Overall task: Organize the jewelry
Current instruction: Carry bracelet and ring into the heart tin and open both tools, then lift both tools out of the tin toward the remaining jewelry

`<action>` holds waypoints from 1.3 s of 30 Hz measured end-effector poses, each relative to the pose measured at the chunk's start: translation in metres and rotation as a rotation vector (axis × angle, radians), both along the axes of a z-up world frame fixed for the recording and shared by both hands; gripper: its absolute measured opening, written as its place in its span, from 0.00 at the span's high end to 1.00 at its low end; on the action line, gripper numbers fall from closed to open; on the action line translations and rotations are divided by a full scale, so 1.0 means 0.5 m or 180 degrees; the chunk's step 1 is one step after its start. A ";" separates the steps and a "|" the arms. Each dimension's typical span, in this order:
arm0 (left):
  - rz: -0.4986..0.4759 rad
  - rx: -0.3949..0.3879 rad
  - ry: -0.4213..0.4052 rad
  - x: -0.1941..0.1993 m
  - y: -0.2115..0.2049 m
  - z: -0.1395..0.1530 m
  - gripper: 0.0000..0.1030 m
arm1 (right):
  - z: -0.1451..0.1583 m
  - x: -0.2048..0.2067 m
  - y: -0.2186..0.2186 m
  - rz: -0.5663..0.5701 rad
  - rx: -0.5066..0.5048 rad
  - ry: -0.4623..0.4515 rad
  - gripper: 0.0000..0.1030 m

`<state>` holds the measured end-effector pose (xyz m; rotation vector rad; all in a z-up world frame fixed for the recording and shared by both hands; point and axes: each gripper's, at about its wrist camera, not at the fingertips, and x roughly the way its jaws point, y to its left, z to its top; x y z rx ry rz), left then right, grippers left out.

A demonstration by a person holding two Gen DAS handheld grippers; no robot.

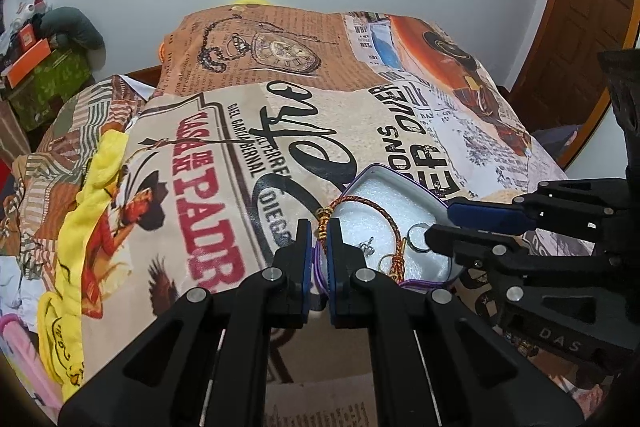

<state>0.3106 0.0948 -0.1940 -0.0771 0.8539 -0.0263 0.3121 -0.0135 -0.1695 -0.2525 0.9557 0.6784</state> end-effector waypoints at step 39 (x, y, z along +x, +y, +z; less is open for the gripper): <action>-0.0267 0.0021 -0.0171 -0.198 -0.128 0.085 0.57 | 0.071 -0.172 -0.168 -0.0378 0.0068 -0.0448 0.62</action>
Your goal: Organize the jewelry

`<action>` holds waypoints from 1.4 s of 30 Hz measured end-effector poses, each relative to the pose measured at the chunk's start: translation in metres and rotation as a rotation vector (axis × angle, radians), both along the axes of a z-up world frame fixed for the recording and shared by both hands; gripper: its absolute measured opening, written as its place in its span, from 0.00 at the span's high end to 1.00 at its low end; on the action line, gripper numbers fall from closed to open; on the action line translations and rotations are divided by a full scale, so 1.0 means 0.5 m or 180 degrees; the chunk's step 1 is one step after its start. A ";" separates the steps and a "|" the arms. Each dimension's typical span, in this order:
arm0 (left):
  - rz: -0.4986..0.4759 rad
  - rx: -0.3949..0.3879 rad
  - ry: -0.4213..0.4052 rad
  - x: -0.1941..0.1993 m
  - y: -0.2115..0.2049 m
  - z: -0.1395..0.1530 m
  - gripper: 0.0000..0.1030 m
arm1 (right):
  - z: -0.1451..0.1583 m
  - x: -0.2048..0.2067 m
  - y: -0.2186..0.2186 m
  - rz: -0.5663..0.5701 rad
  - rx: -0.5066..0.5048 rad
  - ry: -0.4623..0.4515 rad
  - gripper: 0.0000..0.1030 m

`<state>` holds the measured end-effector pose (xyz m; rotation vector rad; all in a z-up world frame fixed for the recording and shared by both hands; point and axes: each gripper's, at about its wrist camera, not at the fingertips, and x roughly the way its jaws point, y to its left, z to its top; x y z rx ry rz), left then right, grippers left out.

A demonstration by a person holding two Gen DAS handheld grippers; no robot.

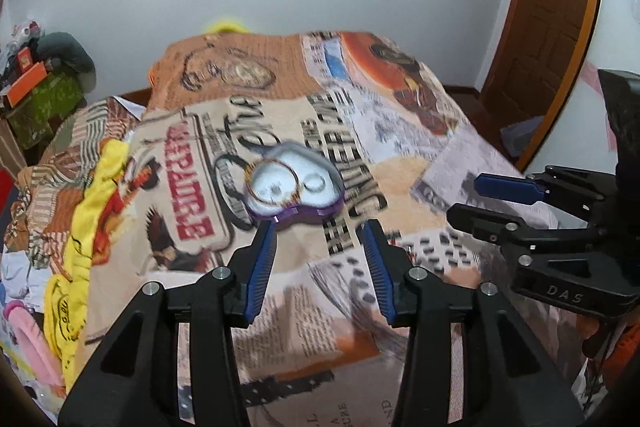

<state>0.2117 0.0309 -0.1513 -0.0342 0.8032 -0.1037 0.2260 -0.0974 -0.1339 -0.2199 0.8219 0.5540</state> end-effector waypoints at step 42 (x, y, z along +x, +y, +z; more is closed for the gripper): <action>-0.0197 -0.0116 0.0322 0.000 -0.047 -0.098 0.57 | -0.056 -0.009 -0.019 0.0268 0.0107 0.0172 0.92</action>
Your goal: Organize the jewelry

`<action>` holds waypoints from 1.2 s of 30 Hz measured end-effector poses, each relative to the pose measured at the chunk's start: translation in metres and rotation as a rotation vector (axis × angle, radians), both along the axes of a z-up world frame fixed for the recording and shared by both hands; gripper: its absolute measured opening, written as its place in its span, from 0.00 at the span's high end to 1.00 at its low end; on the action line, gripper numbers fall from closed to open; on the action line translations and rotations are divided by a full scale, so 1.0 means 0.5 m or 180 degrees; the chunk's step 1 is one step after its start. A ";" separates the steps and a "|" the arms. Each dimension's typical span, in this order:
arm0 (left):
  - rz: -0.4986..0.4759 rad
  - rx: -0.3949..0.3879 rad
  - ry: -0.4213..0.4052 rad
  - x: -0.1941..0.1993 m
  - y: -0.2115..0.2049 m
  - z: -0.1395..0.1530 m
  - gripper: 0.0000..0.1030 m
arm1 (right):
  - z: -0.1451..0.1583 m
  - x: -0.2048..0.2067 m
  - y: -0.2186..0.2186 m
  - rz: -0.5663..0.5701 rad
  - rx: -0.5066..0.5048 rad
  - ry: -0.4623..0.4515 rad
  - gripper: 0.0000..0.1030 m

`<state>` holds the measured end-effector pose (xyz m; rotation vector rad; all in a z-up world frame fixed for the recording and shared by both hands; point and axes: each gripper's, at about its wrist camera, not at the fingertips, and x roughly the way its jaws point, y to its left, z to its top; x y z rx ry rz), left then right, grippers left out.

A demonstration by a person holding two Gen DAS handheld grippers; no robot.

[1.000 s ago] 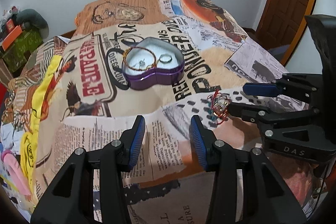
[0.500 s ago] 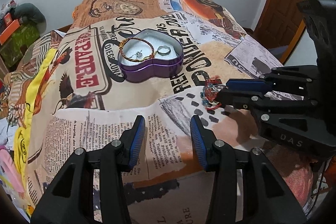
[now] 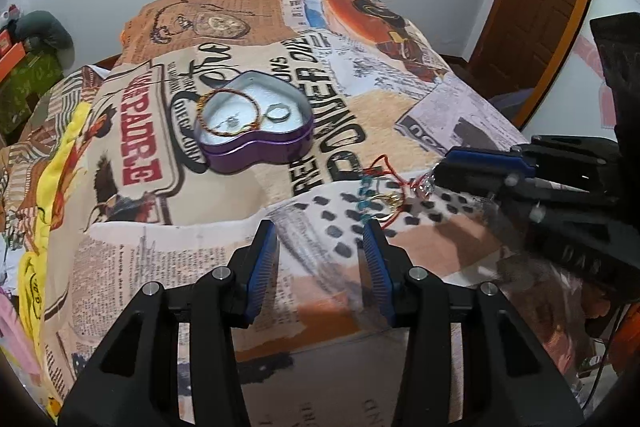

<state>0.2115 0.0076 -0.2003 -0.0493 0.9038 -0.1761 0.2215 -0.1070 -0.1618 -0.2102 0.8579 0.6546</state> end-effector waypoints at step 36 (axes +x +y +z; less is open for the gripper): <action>0.0185 -0.0095 -0.0288 0.011 0.034 0.042 0.95 | -0.055 0.021 0.005 0.0098 -0.0310 0.0148 0.67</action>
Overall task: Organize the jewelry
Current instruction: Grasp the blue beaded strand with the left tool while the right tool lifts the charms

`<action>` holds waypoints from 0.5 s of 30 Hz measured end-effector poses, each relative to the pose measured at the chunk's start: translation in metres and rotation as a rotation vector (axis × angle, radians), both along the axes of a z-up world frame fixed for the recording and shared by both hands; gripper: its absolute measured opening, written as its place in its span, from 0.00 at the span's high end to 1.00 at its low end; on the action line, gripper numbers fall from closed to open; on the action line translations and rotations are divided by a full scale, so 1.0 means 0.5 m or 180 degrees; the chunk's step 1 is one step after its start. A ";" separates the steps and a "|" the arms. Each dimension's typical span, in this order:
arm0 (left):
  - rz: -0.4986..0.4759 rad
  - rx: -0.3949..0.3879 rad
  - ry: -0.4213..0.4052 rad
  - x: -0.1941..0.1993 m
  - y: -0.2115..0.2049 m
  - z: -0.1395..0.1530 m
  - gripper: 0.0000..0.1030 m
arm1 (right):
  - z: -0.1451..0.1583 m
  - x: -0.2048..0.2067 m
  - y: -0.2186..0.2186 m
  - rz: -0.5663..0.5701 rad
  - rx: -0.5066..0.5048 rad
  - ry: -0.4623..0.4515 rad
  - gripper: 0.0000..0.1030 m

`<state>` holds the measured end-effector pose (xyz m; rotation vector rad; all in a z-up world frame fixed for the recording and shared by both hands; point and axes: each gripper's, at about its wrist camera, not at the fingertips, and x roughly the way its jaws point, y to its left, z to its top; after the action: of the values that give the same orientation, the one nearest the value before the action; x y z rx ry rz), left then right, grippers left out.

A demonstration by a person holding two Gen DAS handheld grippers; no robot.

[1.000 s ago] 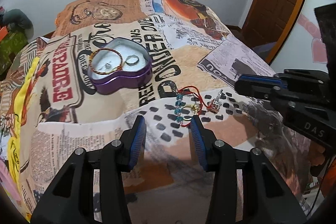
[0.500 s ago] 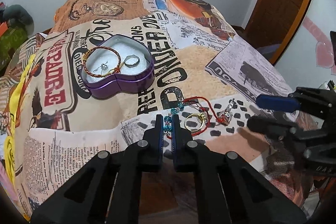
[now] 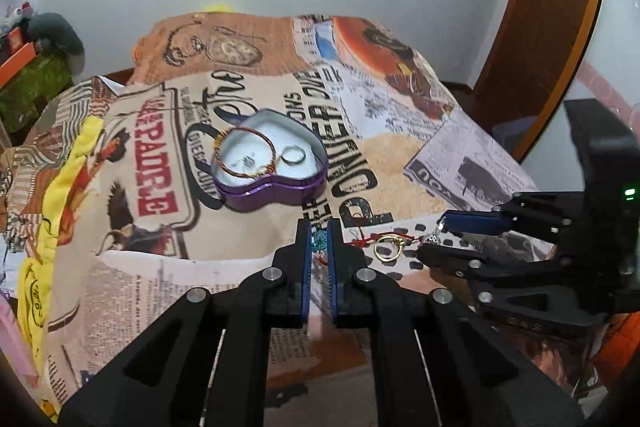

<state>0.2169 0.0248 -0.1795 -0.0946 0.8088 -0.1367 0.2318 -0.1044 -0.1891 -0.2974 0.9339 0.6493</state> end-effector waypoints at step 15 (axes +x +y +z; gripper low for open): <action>0.0146 0.0044 -0.0231 -0.027 0.028 0.052 0.95 | 0.051 -0.007 -0.011 -0.0107 0.0199 -0.0177 0.73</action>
<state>0.2035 0.0386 -0.1537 -0.0945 0.7345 -0.0909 0.2285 -0.1098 -0.1634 -0.2424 0.8621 0.6353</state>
